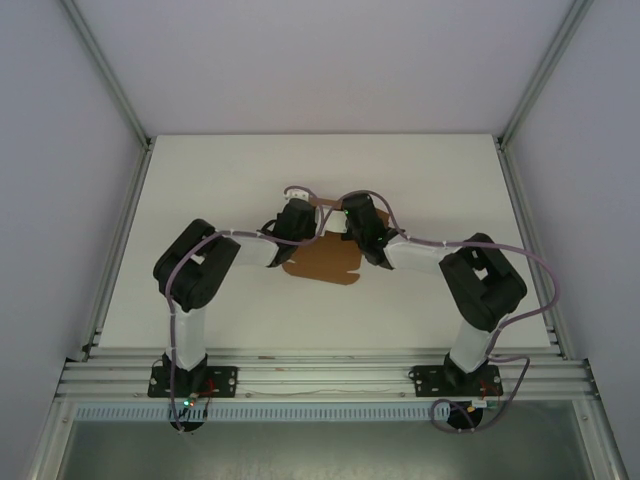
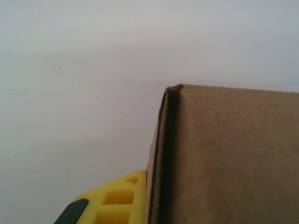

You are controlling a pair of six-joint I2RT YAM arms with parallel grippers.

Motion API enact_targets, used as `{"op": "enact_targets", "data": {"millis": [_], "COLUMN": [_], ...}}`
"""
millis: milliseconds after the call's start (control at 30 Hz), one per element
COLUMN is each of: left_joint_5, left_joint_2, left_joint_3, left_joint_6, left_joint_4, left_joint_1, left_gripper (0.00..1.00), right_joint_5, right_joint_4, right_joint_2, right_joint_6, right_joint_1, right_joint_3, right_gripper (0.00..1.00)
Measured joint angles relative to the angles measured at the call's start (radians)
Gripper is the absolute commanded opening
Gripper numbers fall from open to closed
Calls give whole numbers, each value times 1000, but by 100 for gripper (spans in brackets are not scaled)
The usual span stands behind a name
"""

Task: Assemble paper box

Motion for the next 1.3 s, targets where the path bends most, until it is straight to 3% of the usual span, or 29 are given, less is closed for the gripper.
{"op": "enact_targets", "data": {"millis": [233,433,500,600,700,967,1100,1300], "left_joint_5": [-127,-203,-202,-208,-175,-34,8,22], "left_joint_2": [3,6,5,4,-15,-147,-186,-169], "left_joint_3": [49,93,93,85,28,-129,-148,-136], "left_joint_6": [-34,-53,-59,-58,-56,-56,-56,-50], "left_joint_4": [-106,-187,-191,-190,-158,-88,-63,-52], "left_joint_1": [-27,-40,-40,-38,-21,4,4,5], "left_gripper": [0,7,13,37,50,66,66,48], "right_joint_5": [-15,-27,-28,-30,-31,-18,-14,-14], "right_joint_4": [-2,-8,-10,-21,-34,-47,-47,-47], "right_joint_2": [-1,0,0,0,0,-1,-1,-1], "right_joint_6": [7,7,7,10,14,26,32,35], "right_joint_1": [0,-2,-2,-2,6,16,18,18], "right_joint_3": [5,14,15,18,22,27,27,27], "right_gripper": [0,0,0,0,0,0,0,0]}}
